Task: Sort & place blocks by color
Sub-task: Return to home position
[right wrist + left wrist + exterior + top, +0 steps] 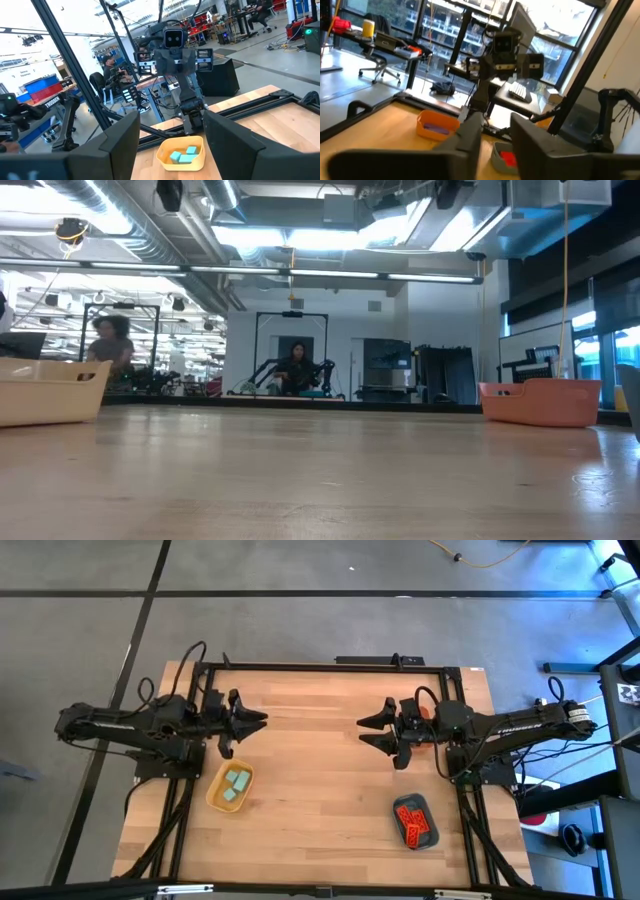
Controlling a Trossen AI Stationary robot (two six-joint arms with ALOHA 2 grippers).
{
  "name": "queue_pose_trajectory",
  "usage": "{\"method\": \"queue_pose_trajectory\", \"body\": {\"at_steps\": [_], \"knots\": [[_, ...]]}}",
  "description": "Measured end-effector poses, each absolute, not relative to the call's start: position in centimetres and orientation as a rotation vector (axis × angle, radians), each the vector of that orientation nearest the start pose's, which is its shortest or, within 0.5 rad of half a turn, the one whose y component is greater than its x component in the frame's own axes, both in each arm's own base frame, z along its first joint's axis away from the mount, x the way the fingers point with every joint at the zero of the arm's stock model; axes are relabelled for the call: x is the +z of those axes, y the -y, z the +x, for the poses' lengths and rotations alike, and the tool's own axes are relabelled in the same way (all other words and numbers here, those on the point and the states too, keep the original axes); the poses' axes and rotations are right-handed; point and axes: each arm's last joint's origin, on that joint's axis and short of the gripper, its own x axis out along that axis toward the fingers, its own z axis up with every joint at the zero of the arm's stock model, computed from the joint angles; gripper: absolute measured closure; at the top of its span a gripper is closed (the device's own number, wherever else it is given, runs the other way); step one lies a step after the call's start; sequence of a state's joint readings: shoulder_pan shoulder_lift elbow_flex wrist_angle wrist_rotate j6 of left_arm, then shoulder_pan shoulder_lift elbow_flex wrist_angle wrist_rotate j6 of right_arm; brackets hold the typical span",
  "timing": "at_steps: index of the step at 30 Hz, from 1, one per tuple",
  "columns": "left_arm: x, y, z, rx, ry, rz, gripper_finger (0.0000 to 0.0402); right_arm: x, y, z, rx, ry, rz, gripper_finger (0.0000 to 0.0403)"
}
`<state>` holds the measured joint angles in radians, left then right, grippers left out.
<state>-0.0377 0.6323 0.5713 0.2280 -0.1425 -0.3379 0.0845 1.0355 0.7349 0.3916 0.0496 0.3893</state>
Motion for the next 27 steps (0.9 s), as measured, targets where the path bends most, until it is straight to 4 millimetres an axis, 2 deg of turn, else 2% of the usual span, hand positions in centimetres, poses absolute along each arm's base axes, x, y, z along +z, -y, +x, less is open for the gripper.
{"method": "queue_pose_trajectory", "body": {"at_steps": [3,5,15,21,27], "knots": [[31.9,0.1,14.5,0.083,0.162,-0.348,0.037,32.4,-1.8,23.3,0.052,0.083,0.396,0.0181],[31.8,-0.1,14.0,0.096,0.144,-0.342,0.0392,32.4,-1.8,23.3,0.052,0.083,0.396,0.0181],[32.5,-1.1,10.6,0.124,0.248,-0.282,0.0401,32.4,-1.8,23.3,0.053,0.083,0.408,0.0181],[30.0,-1.4,9.3,0.141,0.305,-0.333,0.0401,32.4,-1.8,23.3,0.055,0.082,0.449,0.0181],[27.2,-1.3,9.2,0.108,0.405,-0.395,0.0401,32.4,-1.8,23.3,0.055,0.082,0.442,0.0181]]}}
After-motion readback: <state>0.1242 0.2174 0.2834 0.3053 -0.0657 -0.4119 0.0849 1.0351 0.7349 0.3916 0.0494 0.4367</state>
